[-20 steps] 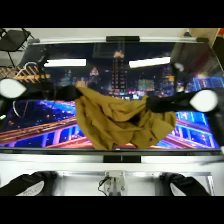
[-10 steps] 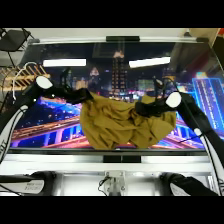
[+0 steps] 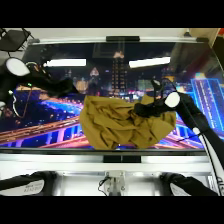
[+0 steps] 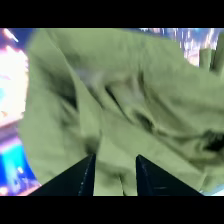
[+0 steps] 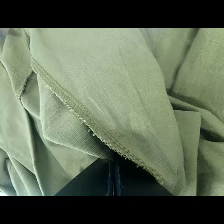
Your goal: Fold the shirts.
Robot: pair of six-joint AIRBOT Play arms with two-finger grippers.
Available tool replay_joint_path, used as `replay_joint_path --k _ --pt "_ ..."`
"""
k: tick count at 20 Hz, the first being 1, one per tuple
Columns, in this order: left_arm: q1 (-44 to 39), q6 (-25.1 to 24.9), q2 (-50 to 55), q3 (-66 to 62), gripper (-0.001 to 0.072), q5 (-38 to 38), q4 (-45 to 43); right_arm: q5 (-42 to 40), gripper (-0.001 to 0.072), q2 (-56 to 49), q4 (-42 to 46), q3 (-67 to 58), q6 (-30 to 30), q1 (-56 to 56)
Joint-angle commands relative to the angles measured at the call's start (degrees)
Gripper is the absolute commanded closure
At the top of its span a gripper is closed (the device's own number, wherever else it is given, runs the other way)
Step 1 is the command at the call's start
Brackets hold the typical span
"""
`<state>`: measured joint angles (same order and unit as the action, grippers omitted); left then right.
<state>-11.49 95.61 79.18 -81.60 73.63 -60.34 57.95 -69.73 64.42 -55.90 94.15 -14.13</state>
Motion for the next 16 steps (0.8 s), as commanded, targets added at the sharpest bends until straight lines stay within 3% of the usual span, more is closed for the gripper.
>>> replay_joint_path --k 1,3,4,5,6,12,13,14,15,16 --pt "-10.8 6.5 1.2 5.3 0.0376 -8.8 -7.6 0.4 0.0653 0.0 -0.1 0.0 -0.4 0.0" --pt "-13.9 10.8 6.1 6.5 0.0353 -10.2 -12.9 1.1 0.0653 0.0 0.0 0.0 -1.8 0.0" --pt "-13.8 12.7 8.4 6.4 0.028 -10.3 -13.2 1.4 0.0653 0.0 0.0 0.0 -2.6 0.0" --pt "-13.5 14.8 10.5 6.2 0.0129 -10.6 -13.0 1.6 0.0653 0.0 0.2 0.0 -3.3 0.0" --pt "-13.2 14.7 12.2 6.2 0.0087 -11.2 -12.0 1.6 0.0653 0.0 0.4 0.0 -3.6 0.0" --pt "-13.0 14.6 18.3 6.2 0.0095 -17.0 -10.2 1.3 0.0653 0.0 0.5 0.0 -4.3 0.0" --pt "-12.9 14.8 18.7 6.2 0.0133 -18.3 -10.2 1.4 0.0653 0.0 0.5 0.0 -4.3 0.0" --pt "-12.6 15.1 18.9 6.2 0.0315 -19.2 -10.2 1.4 0.0653 0.0 0.5 0.0 -4.5 0.0" --pt "-12.0 15.0 18.8 6.1 0.0584 -19.2 -10.2 1.3 0.0653 0.0 0.5 0.0 -4.7 0.0" --pt "-11.2 14.4 18.4 6.0 0.0652 -18.8 -10.1 1.2 0.0653 0.0 0.5 0.0 -4.7 0.2"
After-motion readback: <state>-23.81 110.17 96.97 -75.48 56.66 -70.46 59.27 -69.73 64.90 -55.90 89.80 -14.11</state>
